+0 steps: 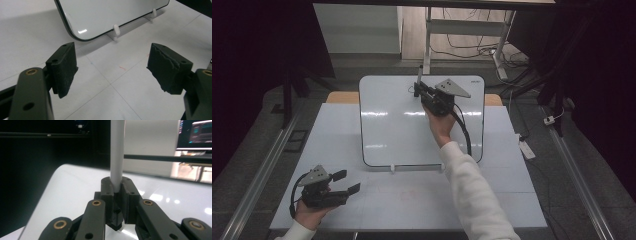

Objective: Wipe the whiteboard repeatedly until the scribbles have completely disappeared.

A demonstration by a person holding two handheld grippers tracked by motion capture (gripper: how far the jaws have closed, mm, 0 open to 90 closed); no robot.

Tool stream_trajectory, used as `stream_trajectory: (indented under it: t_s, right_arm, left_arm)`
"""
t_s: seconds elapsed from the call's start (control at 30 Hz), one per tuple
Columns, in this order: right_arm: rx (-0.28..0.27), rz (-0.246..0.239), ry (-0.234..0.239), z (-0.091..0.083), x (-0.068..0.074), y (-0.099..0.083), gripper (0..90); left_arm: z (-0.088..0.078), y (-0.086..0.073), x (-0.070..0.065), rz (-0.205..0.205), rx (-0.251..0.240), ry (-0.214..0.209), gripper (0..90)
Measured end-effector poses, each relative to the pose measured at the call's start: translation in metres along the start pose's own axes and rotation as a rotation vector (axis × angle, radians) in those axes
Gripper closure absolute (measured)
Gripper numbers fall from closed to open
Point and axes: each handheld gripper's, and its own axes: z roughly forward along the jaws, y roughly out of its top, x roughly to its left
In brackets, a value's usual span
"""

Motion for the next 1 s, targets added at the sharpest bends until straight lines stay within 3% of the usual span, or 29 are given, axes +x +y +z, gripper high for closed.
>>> stream_trajectory:
  t_s: [0.13, 0.23, 0.27, 0.37, 0.5, 0.63, 0.73, 0.8, 1.0]
  right_arm:
    - [0.009, -0.013, 0.009, -0.002, 0.003, -0.005, 81.5]
    - [0.000, -0.024, -0.022, -0.004, 0.000, -0.003, 81.5]
    - [-0.019, -0.003, -0.047, -0.006, -0.005, 0.001, 81.5]
    - [-0.030, 0.004, -0.058, -0.006, -0.009, 0.003, 81.5]
    - [-0.027, 0.029, -0.024, 0.000, -0.003, 0.001, 81.5]
    - [-0.012, -0.011, 0.007, 0.009, 0.010, -0.003, 81.5]
    - [-0.034, 0.010, -0.015, 0.009, 0.003, 0.002, 81.5]
    - [-0.062, 0.030, -0.048, 0.007, -0.008, 0.011, 81.5]
    - [-0.090, 0.057, -0.083, 0.002, -0.023, 0.021, 81.5]
  left_arm:
    - [0.000, 0.000, 0.000, -0.002, -0.002, 0.000, 24.2]
    - [-0.001, 0.000, 0.000, 0.001, 0.000, -0.001, 24.1]
    - [-0.001, 0.000, 0.000, 0.001, 0.000, -0.002, 24.2]
    - [-0.001, 0.000, 0.000, 0.000, -0.003, 0.000, 24.2]
    - [0.000, 0.000, 0.000, -0.001, -0.001, -0.001, 24.1]
    - [-0.001, 0.000, 0.001, -0.002, -0.002, -0.001, 24.1]
    - [-0.002, -0.001, 0.001, -0.003, -0.006, 0.002, 24.1]
    - [-0.003, -0.001, 0.002, -0.004, -0.006, 0.001, 24.1]
    - [-0.003, 0.000, 0.001, -0.003, -0.006, 0.001, 24.1]
